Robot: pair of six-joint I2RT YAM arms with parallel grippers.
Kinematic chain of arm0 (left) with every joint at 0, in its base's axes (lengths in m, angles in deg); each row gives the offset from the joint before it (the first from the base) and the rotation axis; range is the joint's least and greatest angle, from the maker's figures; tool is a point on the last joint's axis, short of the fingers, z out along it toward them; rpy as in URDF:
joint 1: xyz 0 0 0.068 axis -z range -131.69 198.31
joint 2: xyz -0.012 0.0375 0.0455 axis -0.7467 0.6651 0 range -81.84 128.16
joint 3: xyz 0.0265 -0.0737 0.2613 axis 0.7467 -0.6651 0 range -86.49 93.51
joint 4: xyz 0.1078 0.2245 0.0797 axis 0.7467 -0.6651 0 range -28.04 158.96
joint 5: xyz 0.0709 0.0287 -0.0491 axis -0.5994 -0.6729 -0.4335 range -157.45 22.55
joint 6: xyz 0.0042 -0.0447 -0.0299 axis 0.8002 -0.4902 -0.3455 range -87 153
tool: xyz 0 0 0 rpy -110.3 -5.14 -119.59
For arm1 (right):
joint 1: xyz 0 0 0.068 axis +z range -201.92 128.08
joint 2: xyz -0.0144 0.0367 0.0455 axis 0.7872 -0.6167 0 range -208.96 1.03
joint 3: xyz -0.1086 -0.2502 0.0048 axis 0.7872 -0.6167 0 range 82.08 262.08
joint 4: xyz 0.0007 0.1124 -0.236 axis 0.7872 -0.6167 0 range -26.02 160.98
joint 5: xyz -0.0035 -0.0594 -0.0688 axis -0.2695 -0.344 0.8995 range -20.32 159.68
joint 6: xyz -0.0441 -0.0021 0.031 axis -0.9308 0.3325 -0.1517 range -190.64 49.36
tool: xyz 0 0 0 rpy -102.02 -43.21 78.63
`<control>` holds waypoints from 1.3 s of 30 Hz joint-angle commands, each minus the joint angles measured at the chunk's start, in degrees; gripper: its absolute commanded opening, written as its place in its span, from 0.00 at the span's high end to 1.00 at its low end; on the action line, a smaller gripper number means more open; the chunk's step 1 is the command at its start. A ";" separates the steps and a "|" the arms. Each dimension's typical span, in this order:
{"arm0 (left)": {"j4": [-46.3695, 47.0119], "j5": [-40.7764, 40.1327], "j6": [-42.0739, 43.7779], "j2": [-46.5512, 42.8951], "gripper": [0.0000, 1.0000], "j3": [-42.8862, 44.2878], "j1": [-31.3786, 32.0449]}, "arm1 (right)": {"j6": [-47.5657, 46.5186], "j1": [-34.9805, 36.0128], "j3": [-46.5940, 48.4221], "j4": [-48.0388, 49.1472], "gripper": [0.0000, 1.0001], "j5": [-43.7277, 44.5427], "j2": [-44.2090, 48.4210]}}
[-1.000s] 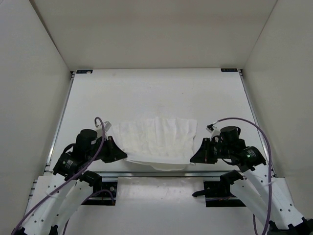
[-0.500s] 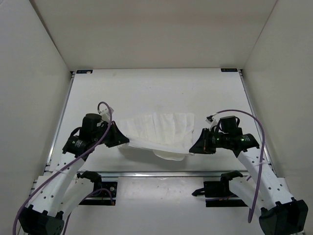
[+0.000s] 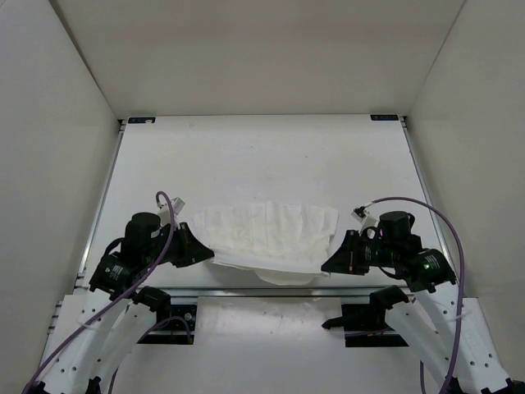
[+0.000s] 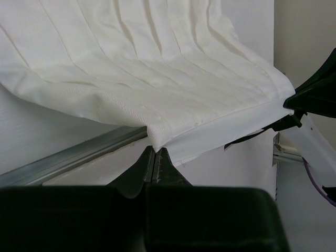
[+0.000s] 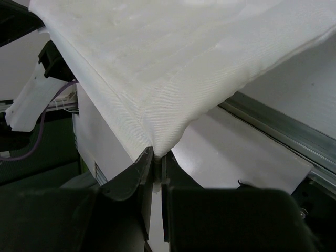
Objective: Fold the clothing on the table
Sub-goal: Fold the skirt
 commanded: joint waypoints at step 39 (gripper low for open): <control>44.46 -12.61 -0.84 30.78 0.22 -11.79 -11.28 | 0.50 -12.22 -4.33 44.69 0.81 19.44 -38.75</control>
